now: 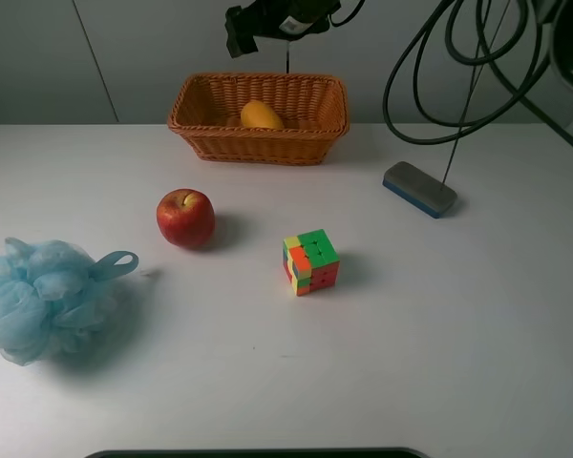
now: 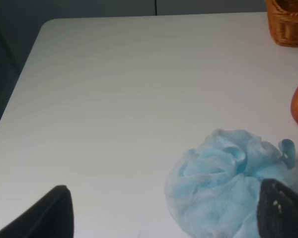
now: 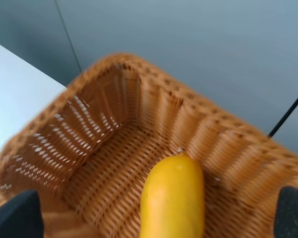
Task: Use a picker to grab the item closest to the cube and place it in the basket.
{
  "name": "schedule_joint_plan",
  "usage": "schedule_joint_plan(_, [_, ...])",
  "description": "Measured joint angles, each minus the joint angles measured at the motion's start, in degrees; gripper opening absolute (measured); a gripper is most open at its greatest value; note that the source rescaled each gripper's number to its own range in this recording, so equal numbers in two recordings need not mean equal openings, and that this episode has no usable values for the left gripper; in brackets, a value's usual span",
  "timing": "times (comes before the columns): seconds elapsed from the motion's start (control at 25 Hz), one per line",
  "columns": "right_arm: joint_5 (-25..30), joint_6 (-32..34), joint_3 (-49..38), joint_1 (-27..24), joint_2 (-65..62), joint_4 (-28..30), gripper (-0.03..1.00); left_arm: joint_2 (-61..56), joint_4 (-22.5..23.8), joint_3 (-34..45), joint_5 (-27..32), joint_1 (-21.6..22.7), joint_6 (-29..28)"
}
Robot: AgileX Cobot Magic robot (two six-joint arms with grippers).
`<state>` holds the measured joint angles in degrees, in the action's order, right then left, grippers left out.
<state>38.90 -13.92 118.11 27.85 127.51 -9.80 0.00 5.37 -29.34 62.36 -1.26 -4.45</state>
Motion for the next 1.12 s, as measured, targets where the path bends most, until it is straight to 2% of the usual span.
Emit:
schedule_joint_plan(0.24, [14.93, -0.46, 0.26, -2.61, -15.19, 4.44, 1.0, 0.0, 0.0, 0.0, 0.0, 0.0, 0.0])
schedule_joint_plan(0.48, [28.68, -0.67, 0.35, -11.65, -28.9, 9.8, 1.0, 0.0, 0.0, 0.0, 0.0, 0.08, 0.21])
schedule_joint_plan(0.64, [30.63, -0.78, 0.35, -17.73, -37.56, 13.12, 1.0, 0.0, 0.0, 0.0, 0.0, 0.08, 0.33])
schedule_joint_plan(0.8, [30.77, -1.95, -1.41, -24.19, -46.8, 13.59, 1.0, 0.0, 0.0, 0.0, 0.0, 0.08, 0.33])
schedule_joint_plan(0.96, [30.89, -2.68, -8.12, -29.48, -56.79, 13.69, 1.0, 0.0, 0.0, 0.0, 0.0, 0.08, 0.33])
schedule_joint_plan(1.12, [30.98, -2.89, -19.15, -30.68, -68.19, 13.55, 1.0, 0.0, 0.0, 0.0, 0.0, 0.08, 0.33])
